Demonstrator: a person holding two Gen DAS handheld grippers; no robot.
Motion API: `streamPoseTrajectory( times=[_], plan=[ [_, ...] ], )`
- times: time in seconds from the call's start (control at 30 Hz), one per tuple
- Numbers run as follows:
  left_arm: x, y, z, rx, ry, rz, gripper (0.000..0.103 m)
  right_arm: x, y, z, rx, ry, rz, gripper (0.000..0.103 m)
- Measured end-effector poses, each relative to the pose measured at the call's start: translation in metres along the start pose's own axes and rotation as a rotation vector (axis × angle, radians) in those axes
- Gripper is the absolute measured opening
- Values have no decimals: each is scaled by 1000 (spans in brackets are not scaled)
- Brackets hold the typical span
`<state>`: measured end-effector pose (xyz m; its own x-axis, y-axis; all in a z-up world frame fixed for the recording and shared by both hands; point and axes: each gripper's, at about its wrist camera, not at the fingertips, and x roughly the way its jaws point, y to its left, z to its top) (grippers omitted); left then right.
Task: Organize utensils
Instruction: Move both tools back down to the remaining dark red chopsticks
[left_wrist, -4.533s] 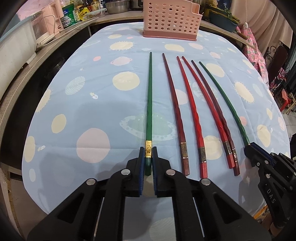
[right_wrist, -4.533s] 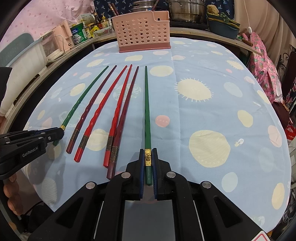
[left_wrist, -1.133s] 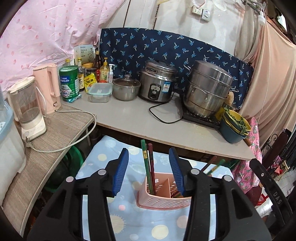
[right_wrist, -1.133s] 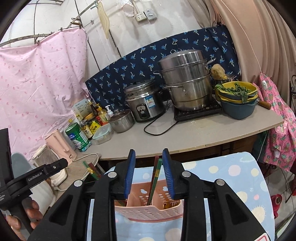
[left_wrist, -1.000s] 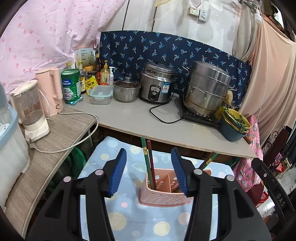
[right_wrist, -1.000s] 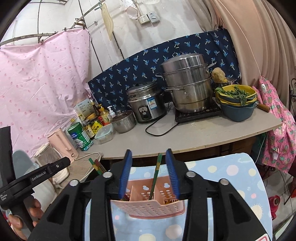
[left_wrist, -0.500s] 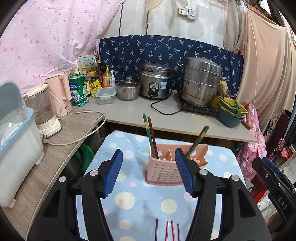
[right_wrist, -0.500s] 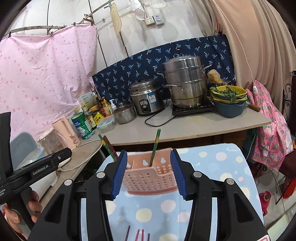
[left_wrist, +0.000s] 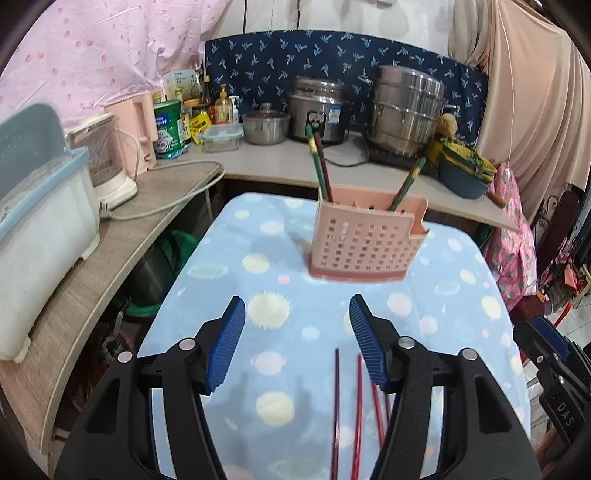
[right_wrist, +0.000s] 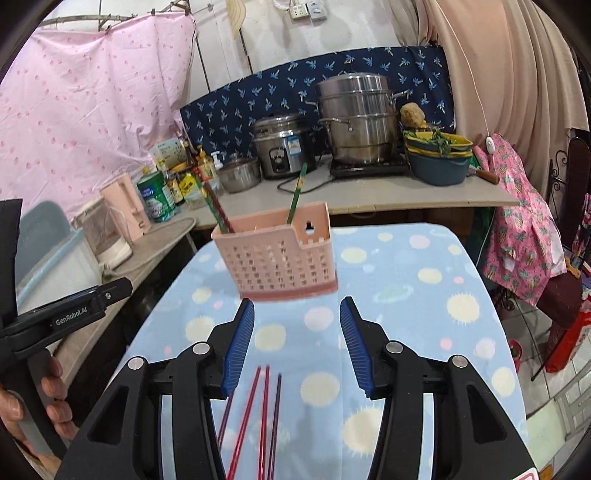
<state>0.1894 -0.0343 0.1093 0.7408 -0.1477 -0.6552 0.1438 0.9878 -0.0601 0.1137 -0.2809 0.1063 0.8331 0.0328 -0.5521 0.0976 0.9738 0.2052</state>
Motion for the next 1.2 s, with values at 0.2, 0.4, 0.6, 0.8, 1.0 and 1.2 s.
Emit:
streamPoseTrajectory(
  times=[0.2,0.4,0.6,0.8,1.0,1.2],
  plan=[
    [0,7,-42,-1,63,0,56,-12,6,-51,-41,66,-12,47],
    [0,9,-83,-2,121,-1,56,-21,5,-101,-47,140,-8,47],
    [1,10,-117,3,168,1,56,-24,5,-143,-62,209,1,47],
    [2,11,-143,2,205,2,56,-27,8,-181,-88,269,8,47],
    [2,12,-163,5,231,-1,56,-26,17,-203,-122,307,34,47],
    [0,11,-175,15,249,-6,56,-23,25,-216,-161,324,44,36]
  ],
)
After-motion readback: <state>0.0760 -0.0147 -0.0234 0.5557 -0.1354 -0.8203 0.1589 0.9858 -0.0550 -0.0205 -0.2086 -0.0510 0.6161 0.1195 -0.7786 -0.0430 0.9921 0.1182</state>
